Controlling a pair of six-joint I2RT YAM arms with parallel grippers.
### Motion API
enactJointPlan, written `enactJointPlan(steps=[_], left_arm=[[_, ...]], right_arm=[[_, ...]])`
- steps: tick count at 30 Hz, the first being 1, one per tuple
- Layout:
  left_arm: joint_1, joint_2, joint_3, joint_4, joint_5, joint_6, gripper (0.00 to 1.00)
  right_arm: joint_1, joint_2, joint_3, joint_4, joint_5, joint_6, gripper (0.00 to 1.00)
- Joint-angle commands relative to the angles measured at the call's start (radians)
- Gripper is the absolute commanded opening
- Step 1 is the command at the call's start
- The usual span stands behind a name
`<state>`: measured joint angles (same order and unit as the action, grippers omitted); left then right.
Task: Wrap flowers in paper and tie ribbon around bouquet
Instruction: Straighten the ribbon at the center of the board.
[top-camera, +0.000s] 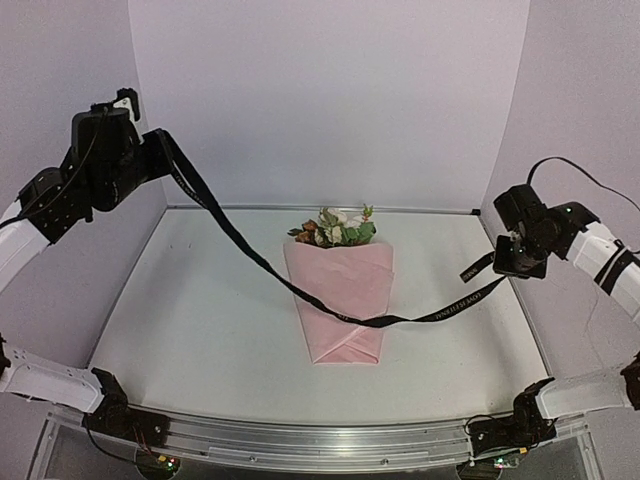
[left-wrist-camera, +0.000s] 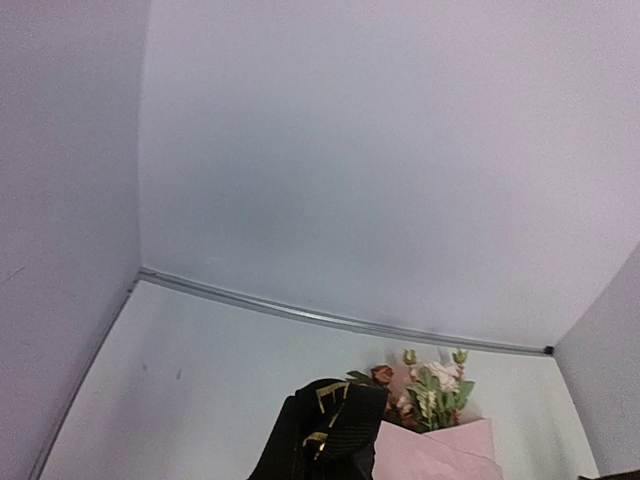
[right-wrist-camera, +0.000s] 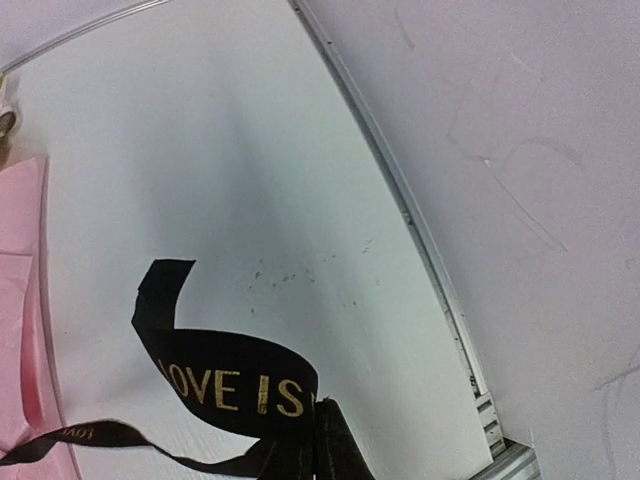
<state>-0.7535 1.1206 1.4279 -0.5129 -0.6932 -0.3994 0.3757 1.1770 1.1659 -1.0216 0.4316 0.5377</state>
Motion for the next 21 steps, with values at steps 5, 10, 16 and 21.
enactJointPlan(steps=[5, 10, 16, 21], left_arm=[[0.000, -0.146, -0.140, -0.147, -0.334, -0.137, 0.00], [0.009, -0.173, -0.301, -0.200, -0.350, -0.269, 0.00], [0.221, -0.144, -0.556, -0.144, -0.140, -0.400, 0.00], [0.431, -0.104, -0.668, -0.072, 0.040, -0.440, 0.00]], right_arm=[[-0.099, -0.049, 0.072, -0.210, 0.088, 0.006, 0.00], [-0.113, -0.050, -0.027, -0.215, 0.061, 0.074, 0.00], [-0.145, 0.058, -0.108, -0.189, 0.042, 0.156, 0.00], [-0.192, 0.091, -0.157, -0.132, -0.018, 0.209, 0.00]])
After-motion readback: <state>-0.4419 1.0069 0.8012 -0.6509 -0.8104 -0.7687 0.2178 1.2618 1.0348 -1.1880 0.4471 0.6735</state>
